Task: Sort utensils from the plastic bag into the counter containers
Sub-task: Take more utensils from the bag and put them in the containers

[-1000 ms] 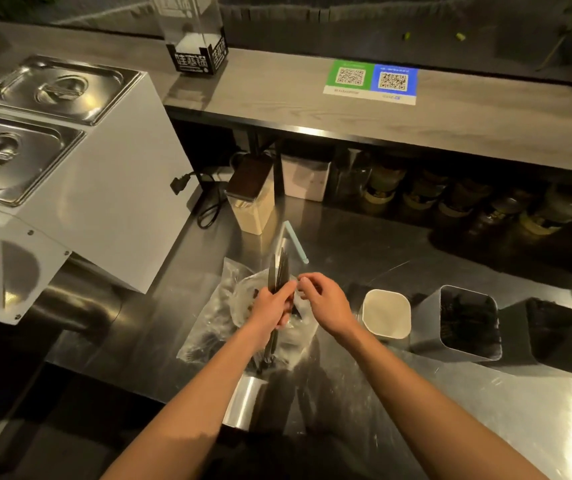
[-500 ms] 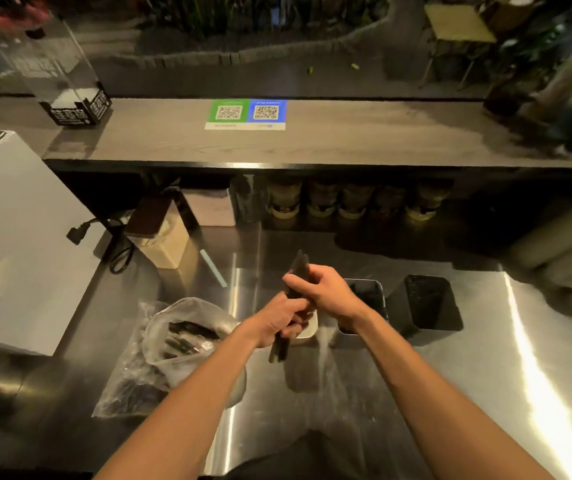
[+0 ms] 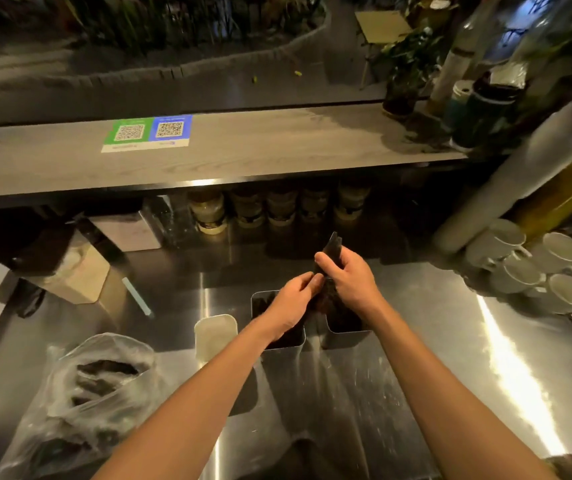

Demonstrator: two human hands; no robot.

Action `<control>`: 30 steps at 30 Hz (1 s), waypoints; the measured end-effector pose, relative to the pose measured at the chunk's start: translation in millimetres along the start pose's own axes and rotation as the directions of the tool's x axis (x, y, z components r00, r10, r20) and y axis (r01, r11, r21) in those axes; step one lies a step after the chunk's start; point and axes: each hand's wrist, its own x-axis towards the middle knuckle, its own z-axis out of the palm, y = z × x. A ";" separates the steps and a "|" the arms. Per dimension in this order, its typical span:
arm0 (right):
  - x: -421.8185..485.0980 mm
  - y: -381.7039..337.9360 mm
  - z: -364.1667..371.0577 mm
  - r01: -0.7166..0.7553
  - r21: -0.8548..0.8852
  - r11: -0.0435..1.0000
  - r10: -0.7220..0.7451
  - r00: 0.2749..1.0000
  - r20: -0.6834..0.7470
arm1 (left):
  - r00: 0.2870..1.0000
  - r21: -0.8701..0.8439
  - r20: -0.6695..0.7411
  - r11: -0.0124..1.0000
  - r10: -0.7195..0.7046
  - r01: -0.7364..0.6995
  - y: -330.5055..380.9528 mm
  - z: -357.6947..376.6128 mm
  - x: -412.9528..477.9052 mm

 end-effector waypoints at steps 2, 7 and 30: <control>2.6 7.7 -15.4 -0.010 -0.030 1.000 0.009 1.000 -0.018 | 1.000 0.121 0.004 0.992 0.016 -0.017 2.0 14.2 11.1; 6.7 30.8 -40.0 0.007 -0.111 0.994 -0.012 0.999 -0.045 | 0.998 0.264 -0.031 0.963 0.063 -0.052 -0.5 30.5 29.3; 11.1 85.2 -26.0 0.100 -0.652 0.751 0.068 0.972 0.227 | 0.961 0.526 -0.166 0.844 0.222 -0.104 -44.3 20.1 36.4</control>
